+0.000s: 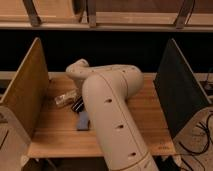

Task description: Place the eraser in the ceramic cup

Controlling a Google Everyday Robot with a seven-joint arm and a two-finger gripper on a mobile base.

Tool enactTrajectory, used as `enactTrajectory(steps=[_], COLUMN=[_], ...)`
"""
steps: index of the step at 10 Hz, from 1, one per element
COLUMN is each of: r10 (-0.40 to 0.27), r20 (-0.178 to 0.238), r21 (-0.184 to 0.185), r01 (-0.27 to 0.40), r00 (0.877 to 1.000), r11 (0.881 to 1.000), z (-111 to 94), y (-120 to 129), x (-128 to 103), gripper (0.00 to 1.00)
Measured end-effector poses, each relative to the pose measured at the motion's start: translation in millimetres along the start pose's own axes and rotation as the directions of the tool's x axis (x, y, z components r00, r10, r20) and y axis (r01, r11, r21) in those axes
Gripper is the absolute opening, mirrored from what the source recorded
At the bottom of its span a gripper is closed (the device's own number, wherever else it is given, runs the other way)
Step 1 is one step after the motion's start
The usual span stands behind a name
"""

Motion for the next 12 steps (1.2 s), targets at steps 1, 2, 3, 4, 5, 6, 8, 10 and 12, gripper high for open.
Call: enactTrajectory(steps=[1,2,3,4,5,6,8,10,12], r10=[-0.005,-0.007,-0.008,-0.003,0.007,0.016,0.043,0.062,0.053], r20=[0.001,0.004,0.013,0.031,0.054,0.077,0.152,0.237,0.357], r21=[-0.003,-0.003,-0.006,-0.005,-0.003,-0.003,0.000,-0.003,0.014], r01=[0.005,0.007,0.008,0.004,-0.006,-0.016,-0.044,-0.063,-0.063], r00=[1.000,1.000,1.000,1.000,0.998,0.997,0.987,0.969,0.933], r11=[1.000,1.000,1.000,1.000,1.000,1.000,0.999,0.998,0.998], z=[1,0,-1,-8,-16,-25,-54,-88,-139], y=[0,0,-1,-4,-9,-14,-30,-41,-46], x=[0,-1,-2,-4,-5,-4,2,9,17], gripper=[0.41,0.31,0.23,0.11,0.03,0.00,0.00,0.00,0.00])
